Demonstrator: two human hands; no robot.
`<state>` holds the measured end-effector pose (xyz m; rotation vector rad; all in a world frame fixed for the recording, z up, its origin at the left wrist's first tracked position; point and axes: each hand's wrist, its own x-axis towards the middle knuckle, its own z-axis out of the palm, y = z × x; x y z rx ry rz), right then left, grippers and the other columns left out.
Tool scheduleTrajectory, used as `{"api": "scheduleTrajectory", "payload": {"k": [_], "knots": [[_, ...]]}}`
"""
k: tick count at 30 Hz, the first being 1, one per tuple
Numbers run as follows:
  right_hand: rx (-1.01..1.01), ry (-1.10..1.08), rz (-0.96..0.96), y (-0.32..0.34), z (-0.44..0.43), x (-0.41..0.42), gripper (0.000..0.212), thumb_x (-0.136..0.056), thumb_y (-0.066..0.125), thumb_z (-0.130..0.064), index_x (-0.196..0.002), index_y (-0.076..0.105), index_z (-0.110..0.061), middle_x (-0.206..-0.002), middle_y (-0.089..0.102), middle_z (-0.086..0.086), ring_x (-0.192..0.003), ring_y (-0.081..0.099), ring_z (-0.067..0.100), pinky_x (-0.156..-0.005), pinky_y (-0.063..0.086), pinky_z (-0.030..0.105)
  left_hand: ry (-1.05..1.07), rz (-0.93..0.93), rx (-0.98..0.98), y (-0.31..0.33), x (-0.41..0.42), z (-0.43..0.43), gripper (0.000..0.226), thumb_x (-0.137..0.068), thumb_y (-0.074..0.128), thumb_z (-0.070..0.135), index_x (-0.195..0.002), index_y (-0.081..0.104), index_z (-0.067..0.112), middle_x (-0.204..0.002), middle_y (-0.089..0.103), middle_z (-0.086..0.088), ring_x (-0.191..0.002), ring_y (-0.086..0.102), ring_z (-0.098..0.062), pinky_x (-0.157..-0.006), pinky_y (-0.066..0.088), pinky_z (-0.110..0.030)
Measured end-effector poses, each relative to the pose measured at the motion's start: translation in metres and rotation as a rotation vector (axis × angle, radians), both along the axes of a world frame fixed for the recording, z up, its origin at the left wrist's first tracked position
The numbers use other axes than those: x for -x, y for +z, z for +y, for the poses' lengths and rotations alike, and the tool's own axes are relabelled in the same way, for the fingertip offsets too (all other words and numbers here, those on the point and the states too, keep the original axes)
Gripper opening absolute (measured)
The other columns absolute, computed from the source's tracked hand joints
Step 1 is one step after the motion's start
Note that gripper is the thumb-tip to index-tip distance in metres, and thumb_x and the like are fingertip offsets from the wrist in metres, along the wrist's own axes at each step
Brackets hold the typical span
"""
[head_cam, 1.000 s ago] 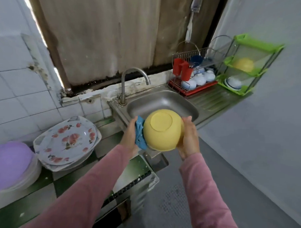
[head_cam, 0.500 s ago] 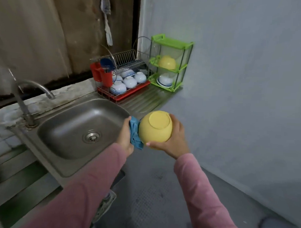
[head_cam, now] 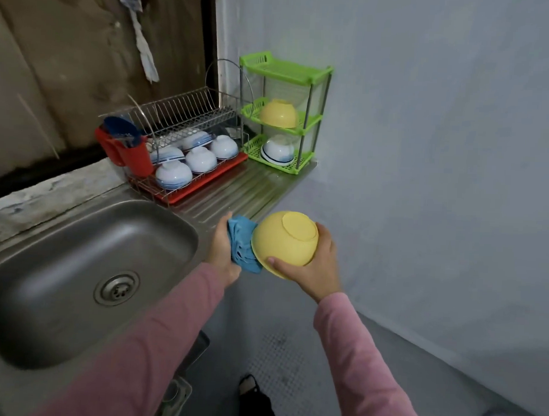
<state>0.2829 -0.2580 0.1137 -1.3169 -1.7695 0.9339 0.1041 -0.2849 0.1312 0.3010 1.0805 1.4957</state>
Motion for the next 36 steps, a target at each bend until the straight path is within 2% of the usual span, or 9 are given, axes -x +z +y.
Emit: {"api": "scheduleTrajectory", "payload": {"k": [3,9,11,14,18,21,27,32,36], "knots": [[0.036,-0.018,0.065,0.002,0.053,0.016,0.114,-0.057,0.094,-0.049,-0.147,0.027,-0.028,-0.145,0.034,0.0,-0.124,0.039,0.014,-0.109,0.037,0.033,0.057,-0.072,-0.015,0.001,0.016,0.049,0.061,-0.094,0.04,0.059,-0.115,0.065,0.007,-0.11,0.068,-0.021,-0.103,0.064,-0.035,-0.092,0.052,-0.046],[0.113,-0.013,0.2,0.032,0.169,0.066,0.117,-0.05,0.085,-0.066,-0.146,0.029,-0.028,-0.141,0.041,-0.002,-0.124,0.047,0.02,-0.107,0.045,0.046,0.133,-0.253,-0.11,0.024,0.052,0.155,0.042,-0.089,0.037,0.043,-0.094,0.062,0.01,-0.099,0.065,-0.018,-0.094,0.062,-0.034,-0.096,0.044,-0.044],[0.118,-0.011,0.238,0.045,0.204,0.083,0.122,-0.044,0.08,-0.074,-0.145,0.029,-0.028,-0.139,0.043,-0.003,-0.123,0.049,0.02,-0.106,0.046,0.047,0.15,-0.281,-0.129,0.036,0.067,0.187,0.04,-0.08,0.045,0.038,-0.103,0.061,0.009,-0.112,0.061,-0.019,-0.106,0.059,-0.035,-0.105,0.039,-0.047],[0.12,-0.008,0.299,0.055,0.246,0.104,0.122,-0.044,0.079,-0.074,-0.145,0.031,-0.026,-0.138,0.045,-0.002,-0.123,0.05,0.021,-0.106,0.046,0.046,0.142,-0.269,-0.132,0.046,0.089,0.232,0.064,-0.079,0.052,0.033,-0.137,0.05,0.007,-0.138,0.05,-0.018,-0.127,0.048,-0.036,-0.111,0.034,-0.053],[0.113,0.016,0.355,0.063,0.289,0.128,0.126,-0.045,0.08,-0.071,-0.149,0.026,-0.025,-0.14,0.043,-0.003,-0.126,0.048,0.02,-0.11,0.043,0.044,0.119,-0.097,-0.11,0.051,0.1,0.273,0.035,-0.103,0.043,0.025,-0.125,0.057,0.003,-0.124,0.061,-0.02,-0.103,0.062,-0.029,-0.087,0.055,-0.041],[0.096,0.02,0.363,0.071,0.321,0.147,0.128,-0.045,0.077,-0.074,-0.151,0.022,-0.028,-0.144,0.038,-0.004,-0.131,0.043,0.02,-0.113,0.039,0.044,0.219,0.107,-0.055,0.04,0.107,0.3,0.04,-0.1,0.054,0.025,-0.127,0.055,-0.005,-0.117,0.064,-0.02,-0.086,0.067,-0.024,-0.065,0.06,-0.034],[0.07,0.075,0.405,0.081,0.384,0.183,0.124,-0.06,0.09,-0.055,-0.155,0.015,-0.024,-0.153,0.029,-0.001,-0.136,0.036,0.02,-0.116,0.033,0.041,0.466,0.483,0.259,0.024,0.123,0.345,0.055,-0.083,0.076,0.034,-0.125,0.054,0.006,-0.116,0.063,-0.011,-0.097,0.063,-0.029,-0.087,0.054,-0.04],[0.017,-0.039,0.378,0.077,0.43,0.206,0.126,-0.059,0.094,-0.045,-0.155,0.016,-0.022,-0.154,0.02,0.002,-0.141,0.028,0.023,-0.119,0.029,0.044,0.469,0.618,0.192,0.025,0.128,0.379,0.044,-0.086,0.074,0.033,-0.119,0.048,0.019,-0.111,0.059,-0.003,-0.098,0.059,-0.024,-0.087,0.05,-0.035],[-0.008,-0.073,0.359,0.077,0.465,0.215,0.127,-0.057,0.095,-0.042,-0.154,0.018,-0.015,-0.154,0.019,0.009,-0.144,0.022,0.024,-0.119,0.024,0.042,0.496,0.714,0.143,0.027,0.135,0.412,0.043,-0.086,0.074,0.033,-0.111,0.056,0.004,-0.104,0.066,-0.016,-0.093,0.066,-0.034,-0.082,0.056,-0.048]]}}
